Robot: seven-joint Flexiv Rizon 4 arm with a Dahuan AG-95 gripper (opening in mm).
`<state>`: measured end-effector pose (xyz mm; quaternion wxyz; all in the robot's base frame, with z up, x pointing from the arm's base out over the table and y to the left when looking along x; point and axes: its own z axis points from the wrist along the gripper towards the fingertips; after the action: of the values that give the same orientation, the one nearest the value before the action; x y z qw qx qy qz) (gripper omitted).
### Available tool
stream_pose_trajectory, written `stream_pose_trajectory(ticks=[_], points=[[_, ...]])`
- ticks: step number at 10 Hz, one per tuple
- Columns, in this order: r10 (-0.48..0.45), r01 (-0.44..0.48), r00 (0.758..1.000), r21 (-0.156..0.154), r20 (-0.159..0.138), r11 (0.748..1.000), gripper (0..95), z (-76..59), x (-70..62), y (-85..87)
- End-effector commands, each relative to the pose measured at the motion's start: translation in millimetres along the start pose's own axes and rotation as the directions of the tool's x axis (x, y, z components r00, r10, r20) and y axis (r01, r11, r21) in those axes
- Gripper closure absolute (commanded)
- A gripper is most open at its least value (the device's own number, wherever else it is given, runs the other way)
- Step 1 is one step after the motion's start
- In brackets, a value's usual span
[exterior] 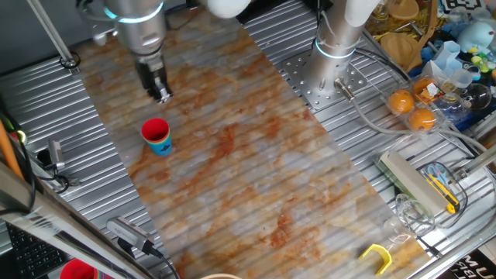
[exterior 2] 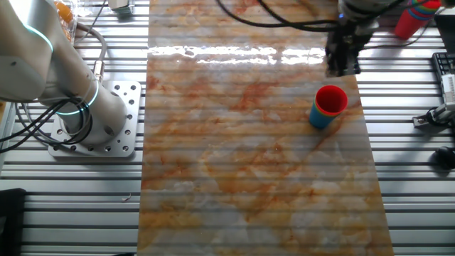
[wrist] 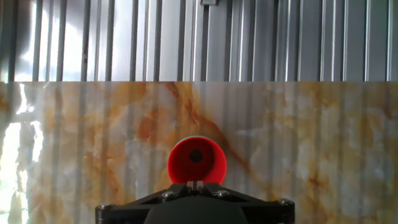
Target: Stack the cups
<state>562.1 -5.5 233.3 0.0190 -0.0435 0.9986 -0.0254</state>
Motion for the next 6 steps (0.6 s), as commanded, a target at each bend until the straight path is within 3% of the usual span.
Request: stream_pose_trajectory(ticks=[1, 3, 6], points=[[0.002, -0.002, 1.000, 0.016, -0.004, 1.000, 95.0, -3.0, 17.5, -12.8], [0.016, -0.016, 1.000, 0.008, 0.003, 1.000, 95.0, -3.7, 28.2, -17.4], [0.042, -0.043, 0.999, 0.010, 0.021, 0.999, 95.0, -1.8, 31.1, -19.2]])
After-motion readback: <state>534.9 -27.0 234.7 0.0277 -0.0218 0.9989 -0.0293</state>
